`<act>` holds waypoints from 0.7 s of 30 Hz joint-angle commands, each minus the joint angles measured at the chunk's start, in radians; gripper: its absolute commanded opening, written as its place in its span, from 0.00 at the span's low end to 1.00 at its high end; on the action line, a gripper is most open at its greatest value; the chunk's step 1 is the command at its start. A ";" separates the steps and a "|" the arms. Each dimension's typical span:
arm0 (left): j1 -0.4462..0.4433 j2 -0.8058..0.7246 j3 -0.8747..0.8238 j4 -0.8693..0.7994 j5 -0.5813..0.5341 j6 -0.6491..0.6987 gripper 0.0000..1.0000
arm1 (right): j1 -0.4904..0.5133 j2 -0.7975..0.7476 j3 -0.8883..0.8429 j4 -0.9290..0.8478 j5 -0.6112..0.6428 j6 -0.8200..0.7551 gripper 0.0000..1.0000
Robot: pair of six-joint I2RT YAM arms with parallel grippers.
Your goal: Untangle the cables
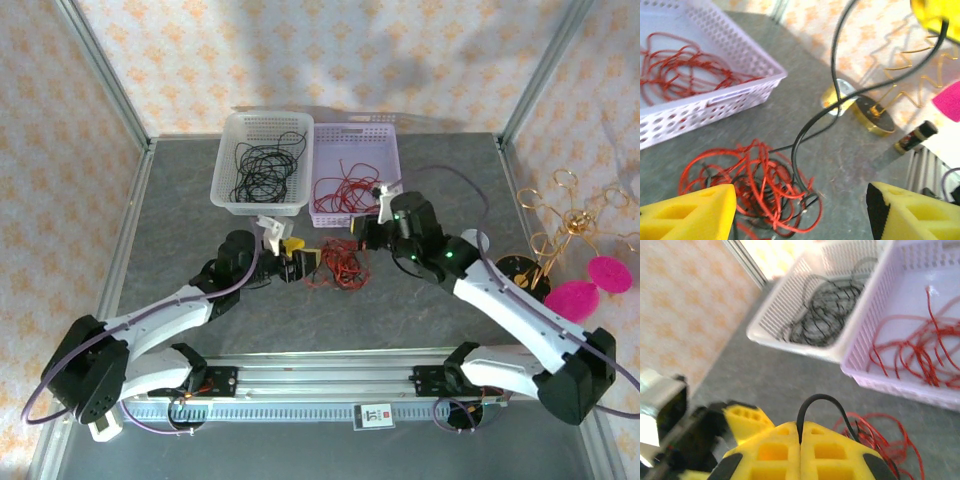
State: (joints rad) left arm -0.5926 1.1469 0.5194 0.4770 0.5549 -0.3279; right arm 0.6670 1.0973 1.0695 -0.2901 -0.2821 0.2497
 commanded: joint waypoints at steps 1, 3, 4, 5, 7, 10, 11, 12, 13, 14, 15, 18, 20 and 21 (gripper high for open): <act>-0.012 -0.016 0.068 0.092 0.056 0.042 0.73 | 0.007 -0.002 0.078 -0.021 -0.040 -0.025 0.00; -0.013 -0.021 0.105 0.060 0.042 0.069 0.74 | 0.006 0.007 0.117 -0.033 -0.050 -0.036 0.00; -0.012 -0.022 0.127 0.035 0.031 0.087 0.75 | 0.006 0.012 0.134 -0.039 -0.050 -0.047 0.00; -0.012 -0.023 0.151 0.002 0.020 0.106 0.75 | 0.006 0.014 0.151 -0.049 -0.049 -0.055 0.00; -0.012 -0.016 0.209 -0.071 0.008 0.143 0.75 | 0.006 0.018 0.172 -0.058 -0.055 -0.071 0.00; -0.012 -0.001 0.272 -0.155 0.018 0.187 0.75 | 0.005 0.021 0.193 -0.070 -0.068 -0.103 0.00; -0.012 0.003 0.284 -0.172 0.020 0.195 0.75 | 0.005 0.024 0.199 -0.075 -0.069 -0.114 0.00; -0.012 0.007 0.292 -0.187 0.027 0.203 0.75 | 0.005 0.026 0.210 -0.084 -0.065 -0.122 0.00; -0.012 0.011 0.301 -0.199 0.039 0.212 0.75 | 0.005 0.031 0.219 -0.091 -0.060 -0.128 0.00; -0.012 0.015 0.307 -0.203 0.048 0.215 0.75 | 0.005 0.033 0.227 -0.095 -0.060 -0.131 0.00; -0.012 0.021 0.310 -0.205 0.062 0.219 0.75 | 0.004 0.036 0.235 -0.096 -0.063 -0.135 0.00; -0.012 0.048 0.326 -0.207 0.111 0.227 0.74 | 0.003 0.041 0.243 -0.087 -0.093 -0.126 0.00; -0.012 0.074 0.343 -0.216 0.125 0.238 0.70 | 0.003 0.045 0.242 -0.072 -0.114 -0.108 0.00; -0.012 0.088 0.350 -0.217 0.113 0.242 0.69 | 0.003 0.047 0.239 -0.065 -0.124 -0.101 0.00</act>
State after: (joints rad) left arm -0.6018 1.2083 0.8265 0.2890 0.6273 -0.1257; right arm 0.6670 1.1412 1.2758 -0.3714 -0.3641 0.1452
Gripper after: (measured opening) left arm 0.696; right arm 0.042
